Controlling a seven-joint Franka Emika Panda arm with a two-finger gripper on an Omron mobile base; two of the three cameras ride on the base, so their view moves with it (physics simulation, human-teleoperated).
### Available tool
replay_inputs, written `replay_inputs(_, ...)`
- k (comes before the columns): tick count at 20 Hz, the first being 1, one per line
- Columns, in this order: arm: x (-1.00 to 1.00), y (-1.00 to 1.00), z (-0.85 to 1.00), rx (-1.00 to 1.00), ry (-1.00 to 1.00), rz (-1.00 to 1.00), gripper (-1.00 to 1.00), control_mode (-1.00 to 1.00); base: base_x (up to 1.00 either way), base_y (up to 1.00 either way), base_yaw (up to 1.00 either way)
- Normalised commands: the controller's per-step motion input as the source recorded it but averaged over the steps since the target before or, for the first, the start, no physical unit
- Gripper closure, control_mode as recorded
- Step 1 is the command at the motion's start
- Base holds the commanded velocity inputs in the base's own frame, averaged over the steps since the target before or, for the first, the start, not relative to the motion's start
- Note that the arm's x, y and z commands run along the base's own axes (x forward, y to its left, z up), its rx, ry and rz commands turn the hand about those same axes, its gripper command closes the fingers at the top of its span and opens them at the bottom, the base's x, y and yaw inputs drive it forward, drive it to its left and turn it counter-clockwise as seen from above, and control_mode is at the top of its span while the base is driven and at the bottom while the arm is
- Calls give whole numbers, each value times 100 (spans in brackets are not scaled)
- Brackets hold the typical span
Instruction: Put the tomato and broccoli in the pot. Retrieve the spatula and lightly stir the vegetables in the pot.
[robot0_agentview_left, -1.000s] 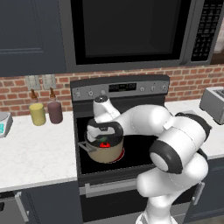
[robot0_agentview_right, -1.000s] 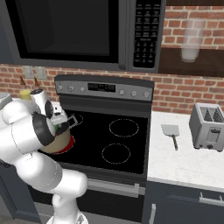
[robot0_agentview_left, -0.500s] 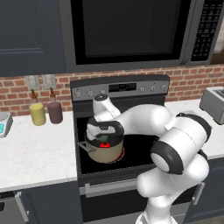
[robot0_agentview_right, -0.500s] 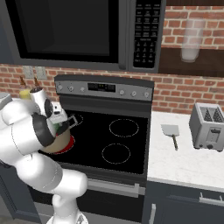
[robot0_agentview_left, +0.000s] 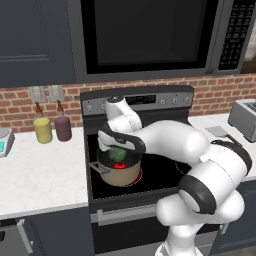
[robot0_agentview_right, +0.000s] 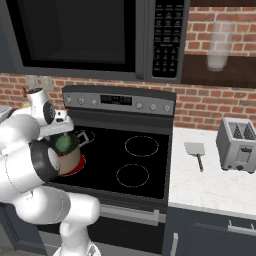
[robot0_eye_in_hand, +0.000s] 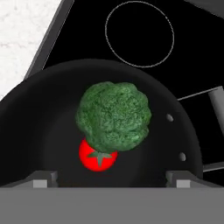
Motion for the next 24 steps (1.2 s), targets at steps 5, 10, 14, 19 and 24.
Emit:
replay_inputs(5, -74, -47, 71, 3, 0, -11, -100, -100, 0, 0, 0)
replay_inputs(10, -90, -94, 29, 8, 0, -18, -100, -100, 0, 0, 0)
replay_inputs(14, -79, -100, 2, 8, 0, -21, -100, -100, 0, 0, 0)
replay_inputs(19, -18, -100, -7, 10, 1, -22, -100, -100, 0, 0, 0)
replay_inputs(24, 39, -98, -9, 0, 0, -11, -100, -100, 0, 0, 0)
